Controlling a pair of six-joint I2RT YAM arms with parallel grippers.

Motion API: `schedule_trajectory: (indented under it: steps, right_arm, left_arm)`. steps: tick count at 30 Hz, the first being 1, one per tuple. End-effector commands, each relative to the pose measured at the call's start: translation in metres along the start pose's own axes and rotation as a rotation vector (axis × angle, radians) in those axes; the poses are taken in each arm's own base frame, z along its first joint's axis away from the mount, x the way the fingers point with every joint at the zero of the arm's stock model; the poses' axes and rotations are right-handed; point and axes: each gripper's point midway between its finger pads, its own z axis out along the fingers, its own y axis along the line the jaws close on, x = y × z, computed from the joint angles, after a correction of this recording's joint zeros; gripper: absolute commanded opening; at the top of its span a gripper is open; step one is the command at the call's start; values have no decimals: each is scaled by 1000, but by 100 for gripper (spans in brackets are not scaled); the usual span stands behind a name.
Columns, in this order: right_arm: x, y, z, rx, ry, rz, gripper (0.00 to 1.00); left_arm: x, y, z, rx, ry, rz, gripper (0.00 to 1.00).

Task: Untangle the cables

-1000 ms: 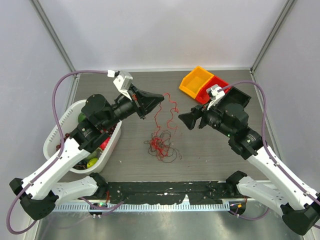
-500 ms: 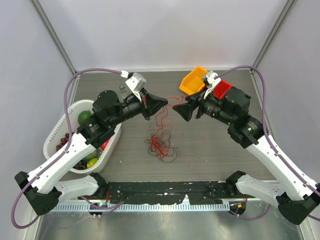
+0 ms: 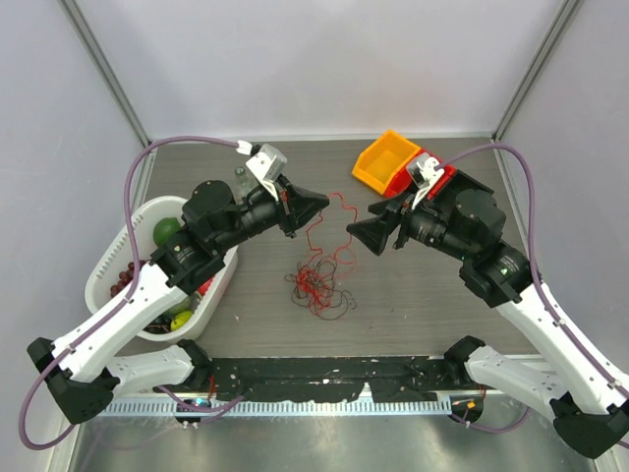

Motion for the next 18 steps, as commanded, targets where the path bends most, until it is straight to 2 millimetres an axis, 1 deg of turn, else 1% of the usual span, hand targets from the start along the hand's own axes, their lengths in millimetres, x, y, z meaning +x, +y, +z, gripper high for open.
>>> schedule_trajectory:
  steps: [1,5,9,11,12,13,14,15,16,18]
  right_arm:
    - [-16,18,11,-103,-73,40,80]
    - [-23,16,20,-114,-130,49,80]
    - [-10,20,40,-129,-84,69,78]
    - [-4,23,50,-83,-84,51,78]
    - [-3,26,54,-41,-95,42,75]
    - [-8,27,60,-27,-119,40,72]
    - [-8,27,64,26,-139,58,65]
    - [-5,29,69,64,-150,70,63]
    - [-7,16,69,162,-181,88,62]
    - [-5,7,69,280,-228,89,62]
  left_arm:
    - [-22,-8,-2,16,-63,-19,0]
    - [-23,-11,-1,22,-64,-59,0]
    - [-26,-14,-2,30,-85,-117,0]
    - [-25,-9,0,4,-86,-146,0]
    - [-24,-7,0,-9,-86,-155,0]
    - [-24,-3,1,-31,-86,-162,0]
    - [-22,1,1,-57,-81,-170,0]
    - [-22,7,1,-88,-85,-176,0]
    - [-21,13,1,-123,-85,-184,0]
    - [-19,22,1,-174,-86,-196,0]
